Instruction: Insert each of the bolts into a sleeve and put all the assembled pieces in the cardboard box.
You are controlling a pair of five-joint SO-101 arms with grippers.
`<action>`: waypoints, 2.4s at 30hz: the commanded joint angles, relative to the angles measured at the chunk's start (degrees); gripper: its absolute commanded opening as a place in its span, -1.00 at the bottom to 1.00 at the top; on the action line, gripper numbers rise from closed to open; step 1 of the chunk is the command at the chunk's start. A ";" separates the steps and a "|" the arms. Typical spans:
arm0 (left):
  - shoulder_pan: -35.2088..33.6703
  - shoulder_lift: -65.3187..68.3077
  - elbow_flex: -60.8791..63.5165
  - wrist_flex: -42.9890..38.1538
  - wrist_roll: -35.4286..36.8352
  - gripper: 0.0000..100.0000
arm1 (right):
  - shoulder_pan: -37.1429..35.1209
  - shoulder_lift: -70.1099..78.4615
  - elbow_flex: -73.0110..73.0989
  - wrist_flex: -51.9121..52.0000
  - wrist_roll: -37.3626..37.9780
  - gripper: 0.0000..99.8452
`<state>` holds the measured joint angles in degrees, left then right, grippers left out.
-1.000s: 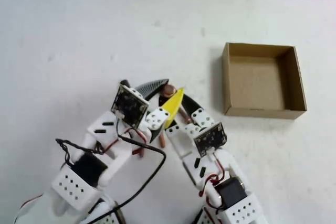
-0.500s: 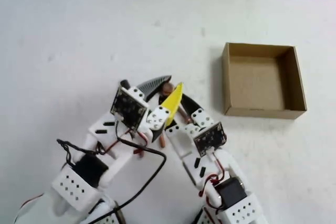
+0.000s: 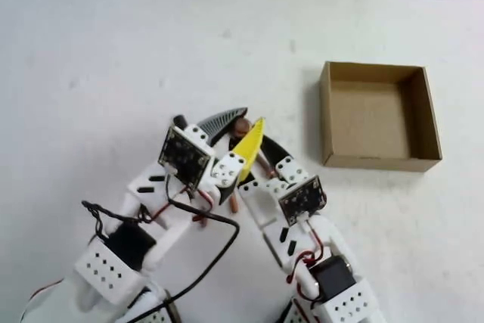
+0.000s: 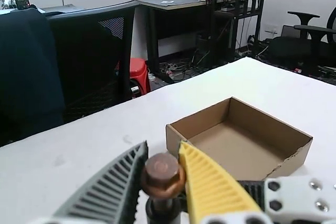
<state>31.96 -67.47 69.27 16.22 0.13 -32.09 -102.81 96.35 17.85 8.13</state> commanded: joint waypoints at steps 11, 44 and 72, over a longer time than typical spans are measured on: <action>0.75 -0.84 -2.37 -2.11 -0.18 -0.86 | 0.66 -0.40 0.53 0.04 0.79 -0.97; 0.75 -0.84 0.70 -2.11 -0.35 -0.54 | 2.68 -0.40 0.53 -0.04 0.79 -0.97; -18.42 -0.92 -7.38 0.00 -0.53 -0.66 | 2.77 -0.40 0.53 1.71 0.79 -0.97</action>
<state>17.19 -67.47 67.87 12.00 -0.04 -29.80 -102.73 96.35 19.52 8.13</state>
